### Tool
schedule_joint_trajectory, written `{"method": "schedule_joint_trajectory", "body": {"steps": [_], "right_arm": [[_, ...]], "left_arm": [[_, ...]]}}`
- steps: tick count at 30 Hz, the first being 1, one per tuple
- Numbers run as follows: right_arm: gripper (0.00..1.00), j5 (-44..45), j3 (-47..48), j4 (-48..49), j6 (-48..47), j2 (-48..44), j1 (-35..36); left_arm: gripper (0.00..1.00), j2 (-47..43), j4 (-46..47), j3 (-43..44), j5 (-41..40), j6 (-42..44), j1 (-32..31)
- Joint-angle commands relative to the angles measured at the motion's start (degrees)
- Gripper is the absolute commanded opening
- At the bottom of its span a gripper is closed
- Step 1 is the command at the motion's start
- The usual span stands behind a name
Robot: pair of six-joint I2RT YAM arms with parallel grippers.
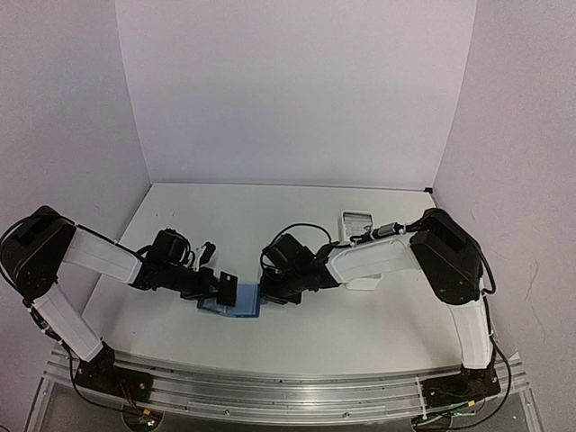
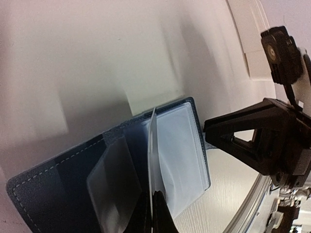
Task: Put the credit cards into the card holder
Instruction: Insert the credit card into the card holder.
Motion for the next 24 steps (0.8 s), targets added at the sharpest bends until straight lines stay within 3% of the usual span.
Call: {"method": "schedule_joint_trajectory", "body": {"steps": [1,7,24], "right_arm": [[0.06,0.3,-3.5,-3.7,2.7,1.3,-0.4],[0.04,-0.6,-4.6,-2.5,4.9,0.7,-0.3],[0.02,-1.7,-4.4,1.3,6.5,1.5,-0.4]], "left_arm": [[0.00,0.2,-4.7,0.5,-3.8,-8.4,0.1],[0.00,-1.5,-8.6,0.0,-4.4,-12.6,0.7],[0.00,1.7,6.1,-8.0,7.6,-16.7,0.7]]}}
